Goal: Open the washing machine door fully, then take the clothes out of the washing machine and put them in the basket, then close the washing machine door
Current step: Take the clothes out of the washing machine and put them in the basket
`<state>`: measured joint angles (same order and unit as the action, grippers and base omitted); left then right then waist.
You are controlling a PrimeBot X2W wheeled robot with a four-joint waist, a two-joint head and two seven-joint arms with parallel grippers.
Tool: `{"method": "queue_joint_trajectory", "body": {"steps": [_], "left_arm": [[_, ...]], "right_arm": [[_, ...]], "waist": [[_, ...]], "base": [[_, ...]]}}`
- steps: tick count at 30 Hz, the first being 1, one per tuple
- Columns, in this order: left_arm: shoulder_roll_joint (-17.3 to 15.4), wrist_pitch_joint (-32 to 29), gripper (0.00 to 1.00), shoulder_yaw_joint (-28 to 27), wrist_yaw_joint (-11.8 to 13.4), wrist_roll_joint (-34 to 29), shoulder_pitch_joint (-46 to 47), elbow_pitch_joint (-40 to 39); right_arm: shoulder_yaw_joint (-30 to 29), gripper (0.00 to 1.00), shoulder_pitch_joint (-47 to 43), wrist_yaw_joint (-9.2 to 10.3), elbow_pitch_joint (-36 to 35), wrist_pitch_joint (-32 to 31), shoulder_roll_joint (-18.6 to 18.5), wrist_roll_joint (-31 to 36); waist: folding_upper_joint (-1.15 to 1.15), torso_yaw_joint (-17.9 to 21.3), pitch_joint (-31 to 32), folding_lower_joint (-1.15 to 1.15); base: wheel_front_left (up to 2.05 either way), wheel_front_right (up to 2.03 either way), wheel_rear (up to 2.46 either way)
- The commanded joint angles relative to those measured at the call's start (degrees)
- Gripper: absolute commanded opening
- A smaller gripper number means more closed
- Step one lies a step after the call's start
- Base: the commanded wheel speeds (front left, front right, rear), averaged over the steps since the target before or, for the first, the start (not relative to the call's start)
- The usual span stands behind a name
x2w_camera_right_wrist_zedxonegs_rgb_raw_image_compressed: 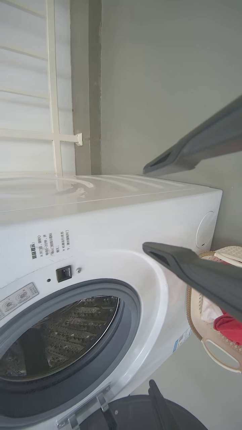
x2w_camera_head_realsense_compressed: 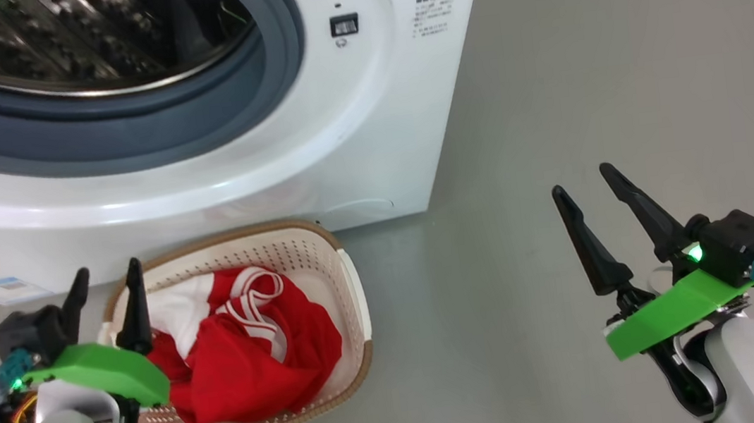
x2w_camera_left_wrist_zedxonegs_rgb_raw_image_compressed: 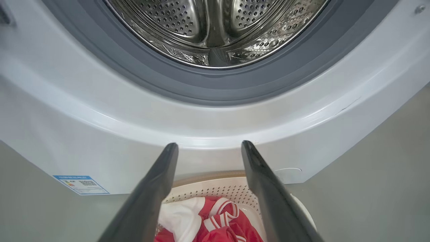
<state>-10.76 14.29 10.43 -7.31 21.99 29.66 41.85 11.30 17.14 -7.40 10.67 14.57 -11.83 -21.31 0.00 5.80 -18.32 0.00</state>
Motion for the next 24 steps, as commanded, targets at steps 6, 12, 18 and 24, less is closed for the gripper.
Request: {"method": "queue_joint_trajectory", "body": {"steps": [6, 12, 18, 24], "left_arm": [[-1.0, 0.7, 1.0, -7.0, -0.2, -3.8, -6.1, -9.6], [0.2, 0.7, 1.0, -11.2, -0.2, -6.5, -12.4, -17.3], [1.4, 0.7, 1.0, -13.9, -0.2, -7.8, -18.1, -23.8], [2.3, 0.7, 1.0, -15.9, -0.2, -8.2, -23.0, -29.1]], "right_arm": [[0.2, 1.0, -3.2, -0.09, -1.1, 0.4, -1.3, -0.8], [-0.7, 1.0, -5.5, -0.09, -1.4, 0.4, -2.0, -1.0], [-1.3, 1.0, -7.6, -0.09, -1.7, 0.4, -2.2, -1.1], [-2.3, 1.0, -9.4, -0.09, -2.1, 0.4, -2.3, -1.2]], "waist": [[0.0, -1.2, 4.7, 0.0], [0.0, -1.5, 7.0, 0.0], [0.0, -1.7, 8.9, 0.0], [0.0, -1.7, 9.9, 0.0]], "base": [[0.0, 0.0, 0.0], [0.0, 0.0, 0.0], [0.0, 0.0, 0.0], [0.0, 0.0, 0.0]]}}
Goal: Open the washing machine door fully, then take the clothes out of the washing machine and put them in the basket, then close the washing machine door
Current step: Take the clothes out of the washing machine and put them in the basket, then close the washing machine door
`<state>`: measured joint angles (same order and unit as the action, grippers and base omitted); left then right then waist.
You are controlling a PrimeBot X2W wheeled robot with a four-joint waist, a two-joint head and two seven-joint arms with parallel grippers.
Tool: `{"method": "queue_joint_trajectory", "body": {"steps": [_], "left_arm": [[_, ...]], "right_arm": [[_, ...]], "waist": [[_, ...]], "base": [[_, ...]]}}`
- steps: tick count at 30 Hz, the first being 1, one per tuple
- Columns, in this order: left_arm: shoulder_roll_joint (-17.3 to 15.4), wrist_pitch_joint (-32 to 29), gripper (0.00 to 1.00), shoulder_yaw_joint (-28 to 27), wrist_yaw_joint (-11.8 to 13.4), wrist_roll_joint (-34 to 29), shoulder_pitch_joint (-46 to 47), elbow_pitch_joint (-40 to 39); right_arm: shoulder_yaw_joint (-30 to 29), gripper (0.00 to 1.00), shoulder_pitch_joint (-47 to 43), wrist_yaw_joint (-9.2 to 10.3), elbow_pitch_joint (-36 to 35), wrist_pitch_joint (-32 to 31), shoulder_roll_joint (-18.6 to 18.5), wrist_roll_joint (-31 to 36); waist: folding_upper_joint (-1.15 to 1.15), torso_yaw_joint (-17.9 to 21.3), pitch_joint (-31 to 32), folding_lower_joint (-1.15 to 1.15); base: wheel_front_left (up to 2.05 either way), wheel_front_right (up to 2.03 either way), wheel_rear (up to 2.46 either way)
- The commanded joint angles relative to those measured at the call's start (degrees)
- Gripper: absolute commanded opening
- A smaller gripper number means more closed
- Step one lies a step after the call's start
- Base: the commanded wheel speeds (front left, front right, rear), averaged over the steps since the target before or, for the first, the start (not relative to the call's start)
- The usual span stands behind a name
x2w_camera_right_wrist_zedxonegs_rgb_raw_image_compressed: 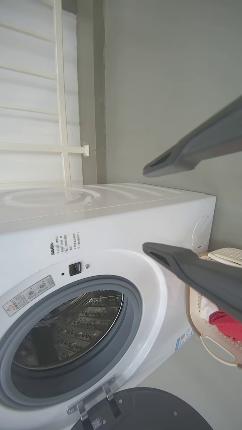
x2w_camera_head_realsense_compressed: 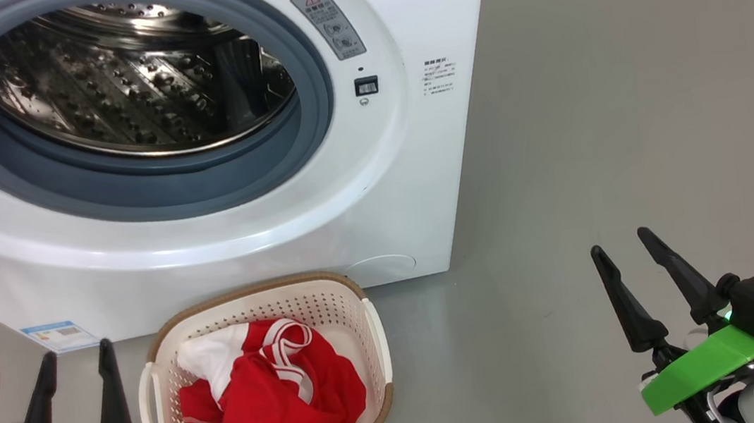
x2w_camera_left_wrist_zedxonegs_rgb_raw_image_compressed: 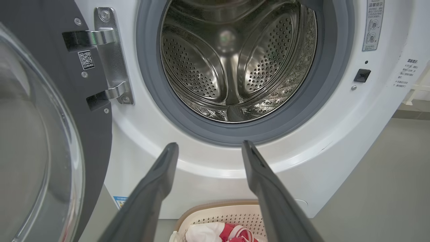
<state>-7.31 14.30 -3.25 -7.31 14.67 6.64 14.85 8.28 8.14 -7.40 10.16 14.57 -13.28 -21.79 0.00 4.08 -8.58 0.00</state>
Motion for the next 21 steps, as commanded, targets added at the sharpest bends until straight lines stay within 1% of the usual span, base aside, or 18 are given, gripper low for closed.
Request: {"method": "queue_joint_trajectory", "body": {"steps": [1, 5, 21], "left_arm": [[-1.0, 0.7, 1.0, -2.4, -0.2, -0.9, -0.5, -2.7], [-0.8, 0.7, 1.0, -2.6, -0.2, -1.0, -1.7, -4.5], [-0.4, 0.7, 1.0, -2.6, -0.2, -0.8, -2.2, -6.4]], "right_arm": [[0.7, 1.0, -0.6, -0.09, -1.6, 0.4, -0.9, -0.7], [0.5, 1.0, -0.9, -0.09, -1.9, 0.4, -0.9, -0.7], [0.1, 1.0, -0.5, -0.09, -1.9, 0.4, -0.8, -0.3]], "waist": [[0.0, 0.0, 0.2, 0.0], [0.0, 0.0, 0.0, 0.0], [0.0, 0.1, -0.4, 0.0]], "base": [[0.0, 0.0, 0.0], [0.0, 0.0, 0.0], [0.0, 0.0, 0.0]]}}
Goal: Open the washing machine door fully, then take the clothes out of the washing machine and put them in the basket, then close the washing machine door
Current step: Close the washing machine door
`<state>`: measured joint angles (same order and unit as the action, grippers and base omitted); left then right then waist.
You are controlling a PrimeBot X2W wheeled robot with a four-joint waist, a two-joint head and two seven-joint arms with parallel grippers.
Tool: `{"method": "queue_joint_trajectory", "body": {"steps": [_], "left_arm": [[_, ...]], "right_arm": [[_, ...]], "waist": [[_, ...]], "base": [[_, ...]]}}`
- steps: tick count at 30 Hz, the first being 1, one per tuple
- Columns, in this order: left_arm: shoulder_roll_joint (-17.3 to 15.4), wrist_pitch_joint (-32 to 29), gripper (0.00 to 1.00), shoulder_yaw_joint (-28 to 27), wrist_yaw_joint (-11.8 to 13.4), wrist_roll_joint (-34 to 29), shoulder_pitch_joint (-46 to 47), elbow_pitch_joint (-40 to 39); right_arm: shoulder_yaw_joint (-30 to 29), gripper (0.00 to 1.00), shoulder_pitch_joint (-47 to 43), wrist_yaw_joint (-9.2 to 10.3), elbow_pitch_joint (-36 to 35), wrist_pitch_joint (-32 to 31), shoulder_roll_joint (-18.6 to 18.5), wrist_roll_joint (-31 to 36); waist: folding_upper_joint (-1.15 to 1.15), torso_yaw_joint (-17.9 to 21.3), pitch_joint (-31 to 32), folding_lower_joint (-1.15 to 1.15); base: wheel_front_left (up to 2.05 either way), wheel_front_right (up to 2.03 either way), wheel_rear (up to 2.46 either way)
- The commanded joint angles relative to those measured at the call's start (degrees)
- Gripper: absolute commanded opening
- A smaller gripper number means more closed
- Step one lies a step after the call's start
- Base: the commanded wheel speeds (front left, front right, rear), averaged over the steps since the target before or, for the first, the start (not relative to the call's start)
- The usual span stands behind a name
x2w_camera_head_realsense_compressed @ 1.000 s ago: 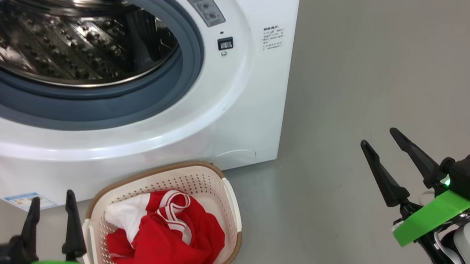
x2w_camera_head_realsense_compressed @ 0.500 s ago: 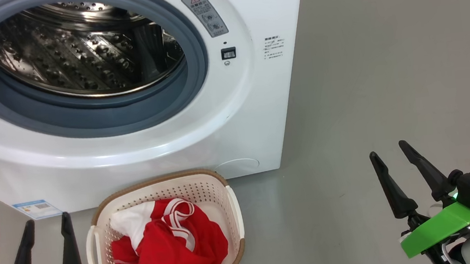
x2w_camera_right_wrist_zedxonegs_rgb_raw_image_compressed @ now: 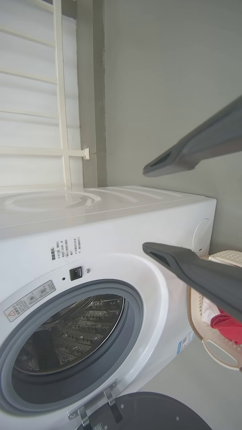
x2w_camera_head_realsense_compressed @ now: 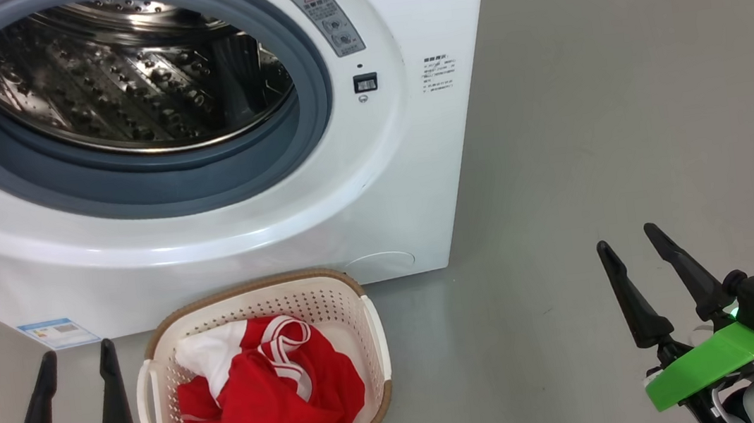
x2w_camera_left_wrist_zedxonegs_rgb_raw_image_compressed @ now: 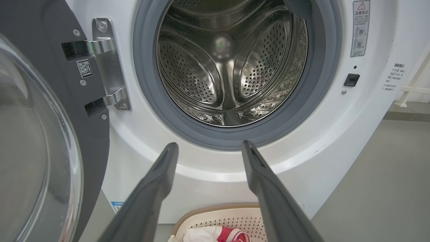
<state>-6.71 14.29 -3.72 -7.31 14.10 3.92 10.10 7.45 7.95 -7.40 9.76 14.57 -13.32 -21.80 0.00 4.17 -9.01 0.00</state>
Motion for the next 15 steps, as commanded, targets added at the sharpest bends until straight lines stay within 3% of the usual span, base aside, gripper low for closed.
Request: {"method": "queue_joint_trajectory", "body": {"steps": [1, 8, 15], "left_arm": [[-1.0, 0.7, 1.0, -2.1, -0.2, -0.3, 0.5, -1.6], [-0.6, 0.7, 1.0, -2.2, -0.2, -0.5, 0.4, -1.4], [-0.7, 0.7, 1.0, -1.9, -0.2, -0.3, -0.1, -1.7]], "right_arm": [[0.9, 1.0, -0.3, -0.09, -1.5, 0.4, -0.7, -0.3], [0.9, 1.0, -0.4, -0.09, -1.4, 0.4, -0.8, -0.3], [1.1, 1.0, -0.6, -0.09, -1.4, 0.4, -1.0, -0.4]], "waist": [[0.0, 0.0, 0.0, 0.0], [0.0, -0.2, 0.6, 0.0], [0.0, -0.3, 1.0, 0.0]], "base": [[0.0, 0.0, 0.0], [-0.41, 0.41, 0.0], [-1.35, 1.35, 0.0]]}}
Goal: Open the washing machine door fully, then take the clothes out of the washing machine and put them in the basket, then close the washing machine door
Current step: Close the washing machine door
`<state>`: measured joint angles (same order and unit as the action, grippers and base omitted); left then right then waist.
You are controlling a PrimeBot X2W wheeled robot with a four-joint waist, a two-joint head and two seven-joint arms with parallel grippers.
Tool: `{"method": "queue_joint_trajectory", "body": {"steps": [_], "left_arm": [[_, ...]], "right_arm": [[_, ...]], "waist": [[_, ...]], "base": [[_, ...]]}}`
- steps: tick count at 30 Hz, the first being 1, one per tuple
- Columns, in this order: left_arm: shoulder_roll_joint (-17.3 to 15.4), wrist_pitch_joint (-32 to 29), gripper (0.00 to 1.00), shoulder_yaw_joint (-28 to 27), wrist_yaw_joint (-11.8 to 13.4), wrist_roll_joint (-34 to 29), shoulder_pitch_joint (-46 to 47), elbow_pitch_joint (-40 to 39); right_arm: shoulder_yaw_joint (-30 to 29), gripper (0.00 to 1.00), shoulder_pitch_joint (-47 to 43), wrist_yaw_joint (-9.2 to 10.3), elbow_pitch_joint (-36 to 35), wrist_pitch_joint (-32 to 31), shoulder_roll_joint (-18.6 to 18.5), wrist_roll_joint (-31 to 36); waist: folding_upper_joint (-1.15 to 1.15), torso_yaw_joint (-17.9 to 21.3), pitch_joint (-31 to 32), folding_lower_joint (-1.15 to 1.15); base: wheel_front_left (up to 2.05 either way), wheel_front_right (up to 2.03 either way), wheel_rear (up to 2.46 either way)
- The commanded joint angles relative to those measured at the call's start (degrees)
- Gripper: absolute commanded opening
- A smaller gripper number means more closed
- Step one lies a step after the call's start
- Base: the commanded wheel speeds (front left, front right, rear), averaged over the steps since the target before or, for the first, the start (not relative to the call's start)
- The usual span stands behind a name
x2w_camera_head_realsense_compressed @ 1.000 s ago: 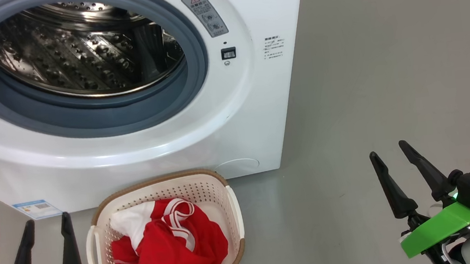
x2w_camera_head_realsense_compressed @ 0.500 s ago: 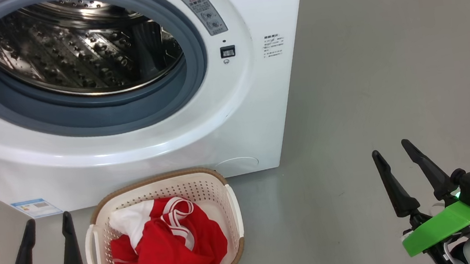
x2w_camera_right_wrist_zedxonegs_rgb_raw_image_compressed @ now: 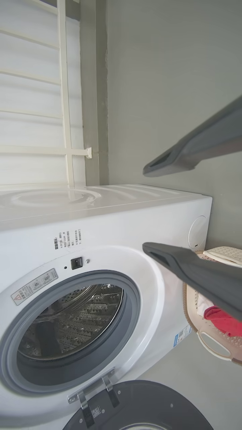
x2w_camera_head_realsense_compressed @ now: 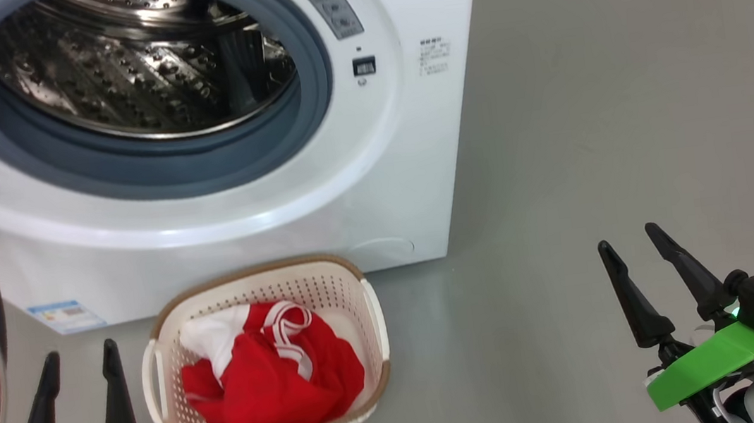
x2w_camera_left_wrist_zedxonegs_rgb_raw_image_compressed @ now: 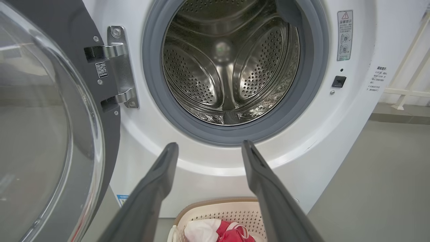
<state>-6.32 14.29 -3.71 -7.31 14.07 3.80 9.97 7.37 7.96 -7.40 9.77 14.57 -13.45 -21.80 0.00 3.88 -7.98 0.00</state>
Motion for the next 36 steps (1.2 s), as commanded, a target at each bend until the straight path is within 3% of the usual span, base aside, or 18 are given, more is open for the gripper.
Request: {"method": "queue_joint_trajectory", "body": {"steps": [1, 11, 25, 36], "left_arm": [[-1.1, 0.7, 1.0, -1.9, -0.2, -0.2, 0.0, -1.7], [-1.2, 0.7, 1.0, -2.1, -0.2, -0.2, -0.5, -2.4], [-0.7, 0.7, 1.0, -1.7, -0.2, -0.3, -0.3, -1.7], [0.8, 0.7, 1.0, -1.6, -0.2, 0.7, -0.2, -0.8]], "right_arm": [[1.2, 1.0, -0.6, -0.09, -1.4, 0.4, -0.9, -0.5], [1.2, 1.0, -0.6, -0.09, -1.4, 0.4, -1.1, -0.6], [1.1, 1.0, -0.8, -0.09, -1.5, 0.4, -1.4, -0.6], [2.8, 1.0, -0.3, -0.09, -1.0, 0.4, -2.2, -0.5]], "waist": [[0.0, 0.0, 0.0, 0.0], [0.0, -0.3, 0.0, 0.0], [0.0, -1.0, 0.3, 0.0], [0.0, -5.6, 0.2, 0.0]], "base": [[-1.68, 1.68, 0.0], [-1.39, 1.39, 0.0], [-0.17, 0.17, 0.0], [0.0, 0.0, 0.0]]}}
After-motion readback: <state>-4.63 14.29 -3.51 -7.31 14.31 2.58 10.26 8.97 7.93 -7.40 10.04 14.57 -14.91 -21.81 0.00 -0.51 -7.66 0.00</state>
